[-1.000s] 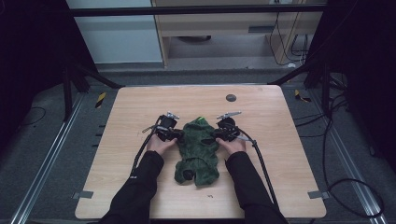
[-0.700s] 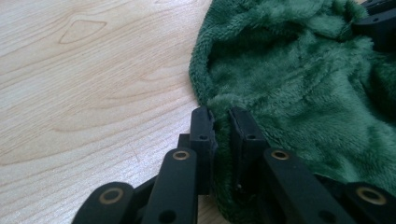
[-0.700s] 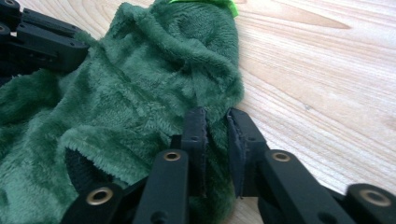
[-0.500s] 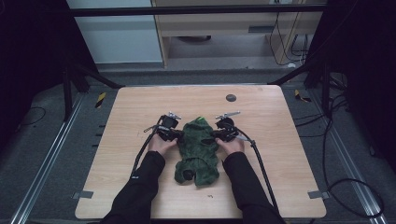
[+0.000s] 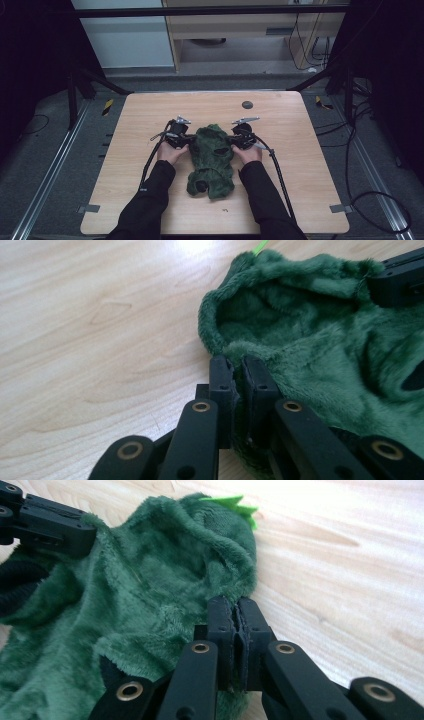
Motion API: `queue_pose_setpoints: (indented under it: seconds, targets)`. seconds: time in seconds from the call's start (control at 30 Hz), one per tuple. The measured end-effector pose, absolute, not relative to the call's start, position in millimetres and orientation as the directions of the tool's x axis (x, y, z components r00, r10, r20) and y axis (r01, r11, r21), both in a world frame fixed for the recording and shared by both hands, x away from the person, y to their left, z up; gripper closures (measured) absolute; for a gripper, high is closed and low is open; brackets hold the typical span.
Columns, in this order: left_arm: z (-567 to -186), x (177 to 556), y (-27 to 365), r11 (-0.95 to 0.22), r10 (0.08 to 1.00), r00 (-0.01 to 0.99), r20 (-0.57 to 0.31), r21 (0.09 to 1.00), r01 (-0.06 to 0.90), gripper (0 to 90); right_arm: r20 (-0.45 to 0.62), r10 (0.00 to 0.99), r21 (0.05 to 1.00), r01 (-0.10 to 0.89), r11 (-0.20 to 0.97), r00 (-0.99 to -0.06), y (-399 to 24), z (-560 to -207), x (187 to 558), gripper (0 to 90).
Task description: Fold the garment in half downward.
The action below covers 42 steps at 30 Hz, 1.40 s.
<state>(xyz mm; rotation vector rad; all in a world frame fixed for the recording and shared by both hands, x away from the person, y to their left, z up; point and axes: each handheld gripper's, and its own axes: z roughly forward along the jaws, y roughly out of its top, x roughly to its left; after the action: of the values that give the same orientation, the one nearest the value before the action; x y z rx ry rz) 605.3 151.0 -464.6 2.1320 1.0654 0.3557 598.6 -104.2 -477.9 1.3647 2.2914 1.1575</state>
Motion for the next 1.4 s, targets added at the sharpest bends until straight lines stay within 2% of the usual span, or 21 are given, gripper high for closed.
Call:
queue_pose_setpoints:
  seconds: [0.23,0.8,1.4]
  targets:
    - [-446,604,152,-0.402,0.777,0.628,-0.043,0.734,0.547,84.5,0.182,0.815,0.762,0.603,0.236,-0.549,-102,-463,599,86.9]
    - [-378,604,156,-0.339,0.777,0.63,-0.007,0.838,0.428,84.4,0.161,0.815,0.853,0.494,0.168,-0.557,-110,-401,604,86.8]
    - [-379,573,159,-0.39,0.737,0.674,0.043,0.842,0.373,84.4,0.109,0.787,0.852,0.465,0.241,-0.607,-115,-408,579,86.7]
